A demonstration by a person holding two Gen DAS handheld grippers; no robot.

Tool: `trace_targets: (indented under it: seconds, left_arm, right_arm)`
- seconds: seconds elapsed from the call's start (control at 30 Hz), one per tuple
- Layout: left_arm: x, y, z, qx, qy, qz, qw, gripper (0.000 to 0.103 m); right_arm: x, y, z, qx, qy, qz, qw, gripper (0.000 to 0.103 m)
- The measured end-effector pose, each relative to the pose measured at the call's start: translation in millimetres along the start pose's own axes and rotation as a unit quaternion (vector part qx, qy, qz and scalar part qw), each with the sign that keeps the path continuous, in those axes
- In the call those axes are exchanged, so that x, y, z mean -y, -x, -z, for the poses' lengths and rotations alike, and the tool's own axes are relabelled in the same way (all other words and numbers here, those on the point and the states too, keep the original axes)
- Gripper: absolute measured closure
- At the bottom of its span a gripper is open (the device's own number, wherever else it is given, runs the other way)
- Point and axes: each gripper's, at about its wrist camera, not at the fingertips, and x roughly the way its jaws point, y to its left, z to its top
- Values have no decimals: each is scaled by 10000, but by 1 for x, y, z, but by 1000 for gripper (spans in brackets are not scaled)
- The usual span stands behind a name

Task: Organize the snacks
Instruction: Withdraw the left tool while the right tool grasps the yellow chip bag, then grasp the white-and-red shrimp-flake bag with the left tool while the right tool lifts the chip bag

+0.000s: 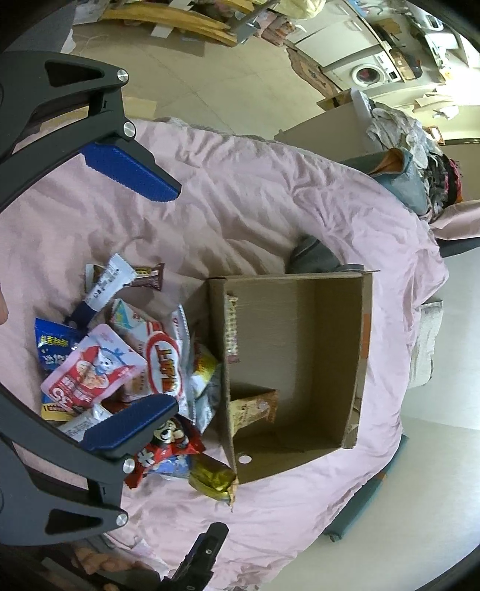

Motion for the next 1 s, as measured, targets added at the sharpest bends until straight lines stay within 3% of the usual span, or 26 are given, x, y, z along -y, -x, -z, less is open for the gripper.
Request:
trace_targets:
  seconds: [0.2,0.27,0.37,0.63,0.83,0.87,0.9,1.0]
  left_arm:
    - [-12,-6,7,-136,146,-95,9998,0]
    - [-19,-8,7,-182,284,-108,9994,0]
    - [-31,-13,5,-273,563,-90,9980,0]
    - [-52,-24,3,-445,1007,-138,9938,0]
    - [-58,-30,4,-534,1098,-221,9923,0]
    - [-58,-31,5,-552,1100,-226,9921,0]
    - [-57,-33,5,-576,1094,-228,9921,0]
    - [-54,-38,6,-665,1101,-182,9915,0]
  right_arm:
    - [20,-7,2,-224,-403,109,9989,7]
    - [25,-17,3,-411,-456,406,9973,7]
    - [31,-40,4,-843,-648,241,9940,7]
    - [1,-89,-6,-1222,187,831,9888,7]
    - [2,-109,-12,-1220,97,1036,9871,7]
    - [3,-111,-13,-1230,59,1020,9871,9]
    - [5,-112,-15,-1233,7,965,9877,19]
    - [9,-111,-17,-1270,-100,822,9884,34]
